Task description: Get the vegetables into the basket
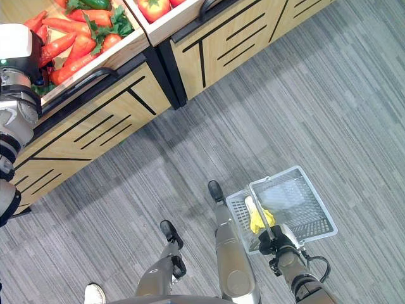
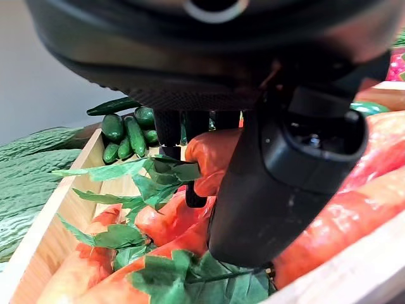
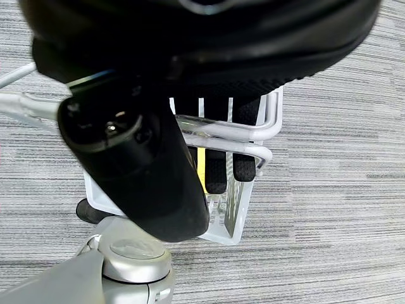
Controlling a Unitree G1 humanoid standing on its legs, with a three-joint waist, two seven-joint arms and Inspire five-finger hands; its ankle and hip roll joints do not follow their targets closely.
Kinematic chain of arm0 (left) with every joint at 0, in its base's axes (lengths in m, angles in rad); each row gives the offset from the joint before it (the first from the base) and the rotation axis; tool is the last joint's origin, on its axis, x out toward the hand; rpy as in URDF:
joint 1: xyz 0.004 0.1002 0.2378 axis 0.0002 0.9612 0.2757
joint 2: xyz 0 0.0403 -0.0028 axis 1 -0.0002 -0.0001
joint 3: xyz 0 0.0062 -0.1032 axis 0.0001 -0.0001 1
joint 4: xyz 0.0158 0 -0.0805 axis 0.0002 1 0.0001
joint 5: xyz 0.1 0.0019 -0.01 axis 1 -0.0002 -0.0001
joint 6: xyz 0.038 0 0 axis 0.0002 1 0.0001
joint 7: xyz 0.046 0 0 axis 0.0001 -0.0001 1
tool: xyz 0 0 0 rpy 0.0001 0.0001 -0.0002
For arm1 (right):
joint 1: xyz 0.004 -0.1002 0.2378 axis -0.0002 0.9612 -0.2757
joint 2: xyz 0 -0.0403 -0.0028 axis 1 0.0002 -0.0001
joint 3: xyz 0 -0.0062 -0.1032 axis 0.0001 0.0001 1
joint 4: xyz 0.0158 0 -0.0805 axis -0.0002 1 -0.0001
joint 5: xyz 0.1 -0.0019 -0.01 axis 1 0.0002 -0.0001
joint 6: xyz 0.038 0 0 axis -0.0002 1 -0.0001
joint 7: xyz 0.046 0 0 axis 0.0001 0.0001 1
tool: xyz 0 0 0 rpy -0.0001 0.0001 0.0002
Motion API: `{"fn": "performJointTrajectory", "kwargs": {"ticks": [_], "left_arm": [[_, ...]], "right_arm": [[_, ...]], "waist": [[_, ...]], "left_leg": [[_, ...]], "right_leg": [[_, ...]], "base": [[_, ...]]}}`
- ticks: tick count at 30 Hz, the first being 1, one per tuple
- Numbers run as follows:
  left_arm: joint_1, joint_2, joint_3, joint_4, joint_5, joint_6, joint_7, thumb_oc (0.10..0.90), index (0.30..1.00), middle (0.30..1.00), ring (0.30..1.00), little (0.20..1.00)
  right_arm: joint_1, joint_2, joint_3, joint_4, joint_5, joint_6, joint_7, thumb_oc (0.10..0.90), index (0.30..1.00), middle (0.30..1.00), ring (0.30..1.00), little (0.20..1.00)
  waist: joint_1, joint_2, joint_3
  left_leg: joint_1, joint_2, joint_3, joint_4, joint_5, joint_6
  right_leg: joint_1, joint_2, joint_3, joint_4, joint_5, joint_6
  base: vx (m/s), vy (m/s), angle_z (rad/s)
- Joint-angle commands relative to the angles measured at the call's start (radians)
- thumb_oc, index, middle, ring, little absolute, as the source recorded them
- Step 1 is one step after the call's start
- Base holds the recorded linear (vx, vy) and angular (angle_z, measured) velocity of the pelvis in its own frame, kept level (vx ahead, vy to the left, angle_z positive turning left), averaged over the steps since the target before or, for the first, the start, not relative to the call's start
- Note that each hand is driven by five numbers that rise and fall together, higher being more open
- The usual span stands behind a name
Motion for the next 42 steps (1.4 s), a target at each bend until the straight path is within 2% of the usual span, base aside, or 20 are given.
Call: {"fn": "performJointTrajectory", "kwargs": {"ticks": [1,8,21,29,32,39,42], "left_arm": [[-0.098,0.123,0.033,-0.013,0.036,0.025,0.053,0.4,0.3,0.3,0.3,0.3],[-0.067,0.142,0.054,-0.055,0.04,0.018,0.049,0.4,0.3,0.3,0.3,0.3],[0.002,0.139,0.101,-0.1,0.061,0.012,0.018,0.4,0.3,0.3,0.3,0.3],[0.074,0.152,0.116,-0.143,0.078,-0.001,-0.038,0.4,0.3,0.3,0.3,0.3],[0.08,0.16,0.122,-0.176,0.075,-0.008,-0.048,0.4,0.3,0.3,0.3,0.3],[0.196,0.177,0.237,-0.347,0.014,-0.024,-0.065,0.4,0.3,0.3,0.3,0.3],[0.268,0.185,0.324,-0.457,-0.032,-0.034,-0.061,0.4,0.3,0.3,0.3,0.3]], "right_arm": [[0.056,-0.007,0.051,0.052,0.005,0.012,0.018,0.4,0.3,0.3,0.3,0.3],[0.071,-0.013,0.039,0.061,-0.008,0.019,0.028,0.4,0.3,0.3,0.3,0.3],[0.109,-0.015,0.006,0.116,-0.057,0.059,0.06,0.4,0.3,0.3,0.3,0.3],[0.123,-0.006,-0.012,0.141,-0.086,0.083,0.09,0.4,0.3,0.3,0.3,0.3],[0.128,-0.004,-0.023,0.147,-0.086,0.089,0.096,0.4,0.3,0.3,0.3,0.3],[0.146,0.015,-0.049,0.159,-0.099,0.112,0.119,0.4,0.3,0.3,0.3,0.3],[0.151,0.024,-0.067,0.16,-0.105,0.128,0.126,0.4,0.3,0.3,0.3,0.3]], "waist": [[0.012,-0.017,-0.039],[0.025,-0.031,-0.082],[0.053,-0.079,-0.136],[0.074,-0.09,-0.209],[0.08,-0.09,-0.221],[0.099,-0.095,-0.259],[0.105,-0.103,-0.27]], "left_leg": [[-0.027,0.022,-0.102,0.001,0.048,-0.044],[0.003,0.029,-0.122,0.001,0.046,-0.047],[0.164,0.03,-0.137,0.001,0.013,-0.041],[0.272,0.016,-0.141,0.001,-0.012,-0.029],[0.289,0.009,-0.146,0.001,-0.017,-0.026],[0.348,-0.012,-0.165,0.001,-0.035,-0.011],[0.364,-0.021,-0.17,0.001,-0.042,-0.006]], "right_leg": [[0.101,-0.041,-0.104,-0.005,-0.093,0.09],[0.146,-0.047,-0.127,-0.008,-0.101,0.09],[0.319,-0.054,-0.161,-0.013,-0.147,0.093],[0.433,-0.069,-0.176,-0.013,-0.163,0.104],[0.453,-0.075,-0.181,-0.011,-0.165,0.107],[0.523,-0.095,-0.198,-0.006,-0.17,0.117],[0.546,-0.105,-0.207,-0.003,-0.171,0.122]], "base": [[0.04,-0.003,0.02],[0.02,-0.008,0.08],[0.04,0.015,0.08],[0.04,0.037,0.06],[0.01,0.034,0.06],[-0.02,0.037,0.13],[-0.04,0.031,0.1]]}}
